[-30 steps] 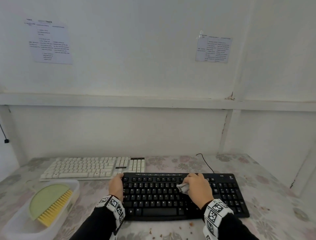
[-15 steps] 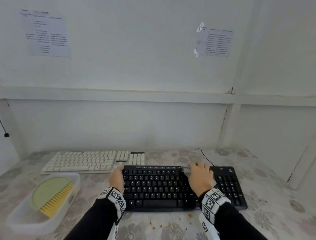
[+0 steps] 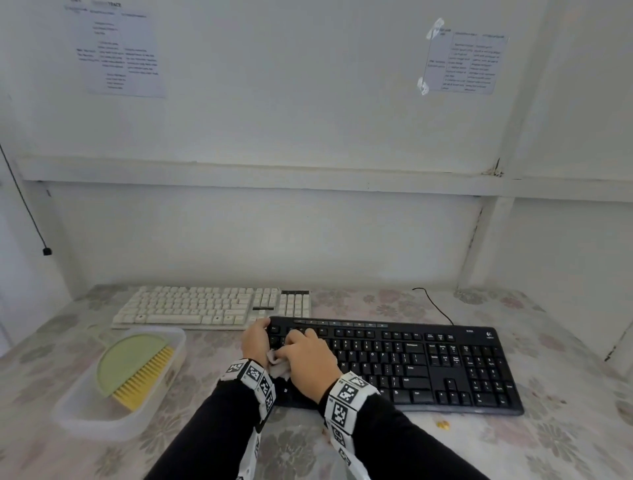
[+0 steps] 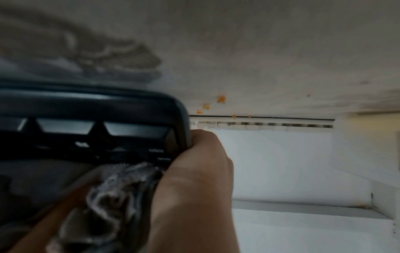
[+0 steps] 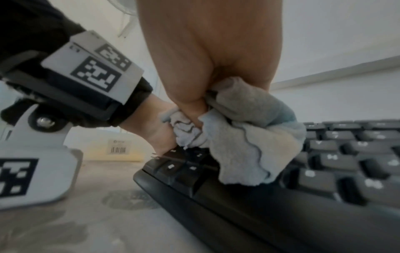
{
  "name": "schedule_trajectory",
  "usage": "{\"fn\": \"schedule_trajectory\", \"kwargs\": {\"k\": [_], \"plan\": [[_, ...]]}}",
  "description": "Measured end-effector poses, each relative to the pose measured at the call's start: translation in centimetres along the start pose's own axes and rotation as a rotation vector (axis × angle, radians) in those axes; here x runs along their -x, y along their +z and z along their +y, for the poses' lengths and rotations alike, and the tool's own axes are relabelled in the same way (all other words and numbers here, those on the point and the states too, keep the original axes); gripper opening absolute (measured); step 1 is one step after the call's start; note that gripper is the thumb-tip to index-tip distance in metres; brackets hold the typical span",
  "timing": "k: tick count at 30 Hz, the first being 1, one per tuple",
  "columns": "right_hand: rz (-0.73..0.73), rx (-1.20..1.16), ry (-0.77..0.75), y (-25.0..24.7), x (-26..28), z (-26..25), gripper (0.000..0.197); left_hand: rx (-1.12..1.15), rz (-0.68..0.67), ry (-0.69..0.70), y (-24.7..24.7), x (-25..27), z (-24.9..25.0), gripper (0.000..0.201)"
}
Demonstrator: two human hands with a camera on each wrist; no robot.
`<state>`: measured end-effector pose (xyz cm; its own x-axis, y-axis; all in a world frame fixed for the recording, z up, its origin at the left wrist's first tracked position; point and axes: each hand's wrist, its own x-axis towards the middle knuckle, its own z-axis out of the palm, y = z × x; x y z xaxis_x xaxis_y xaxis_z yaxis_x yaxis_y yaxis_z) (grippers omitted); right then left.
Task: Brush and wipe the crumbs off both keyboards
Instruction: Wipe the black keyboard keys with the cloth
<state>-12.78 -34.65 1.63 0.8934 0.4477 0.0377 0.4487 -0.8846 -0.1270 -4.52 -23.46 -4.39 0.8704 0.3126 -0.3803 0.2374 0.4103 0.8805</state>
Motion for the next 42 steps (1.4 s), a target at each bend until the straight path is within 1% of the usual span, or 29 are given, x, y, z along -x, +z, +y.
{"fn": "schedule_trajectory", "kwargs": {"k": [2,5,7,11,15,20,23,27,31,34,36,39,42], "plan": [[0.001,0.018,0.025,0.1,0.3,0.4,0.036,-0.016,0.003,0.017,0.1,0.0,-0.1,0.024],[0.007,0.036,0.079,-0.2,0.6,1.3,0.032,-0.03,0.008,0.033,0.2,0.1,-0.1,0.032],[0.016,0.017,0.115,-0.4,1.0,2.1,0.033,-0.044,0.021,0.034,0.2,0.2,0.0,0.034],[0.039,-0.042,0.186,-1.0,2.6,4.5,0.033,-0.061,0.003,0.019,0.1,0.5,0.1,0.037],[0.075,-0.074,0.284,-1.8,4.7,7.1,0.033,-0.052,0.0,0.019,0.0,-0.3,-0.4,0.046],[0.092,-0.073,0.45,-2.4,7.0,10.8,0.025,-0.074,0.002,0.018,0.0,0.2,-0.1,0.041],[0.119,-0.086,0.588,-2.7,8.2,13.2,0.02,-0.081,0.013,0.017,0.1,0.2,0.0,0.037],[0.163,-0.108,0.786,-2.8,9.6,15.9,0.025,-0.079,0.016,0.011,0.1,0.2,0.0,0.037],[0.166,-0.024,0.861,-3.1,10.0,16.6,0.027,-0.082,0.009,0.013,0.2,1.0,0.4,0.034],[0.159,0.033,0.865,-3.1,9.6,15.7,0.026,-0.07,0.0,0.009,0.2,1.2,0.5,0.033],[0.189,0.024,0.796,-3.3,9.2,15.0,0.024,-0.066,-0.004,0.012,0.1,0.9,0.4,0.034],[0.27,-0.084,0.57,-3.7,7.8,12.9,0.023,-0.056,-0.009,0.005,0.0,0.2,0.0,0.033],[0.3,-0.258,0.312,-3.3,5.5,9.6,0.019,-0.041,-0.016,0.004,-0.2,-1.1,-0.6,0.041]]}}
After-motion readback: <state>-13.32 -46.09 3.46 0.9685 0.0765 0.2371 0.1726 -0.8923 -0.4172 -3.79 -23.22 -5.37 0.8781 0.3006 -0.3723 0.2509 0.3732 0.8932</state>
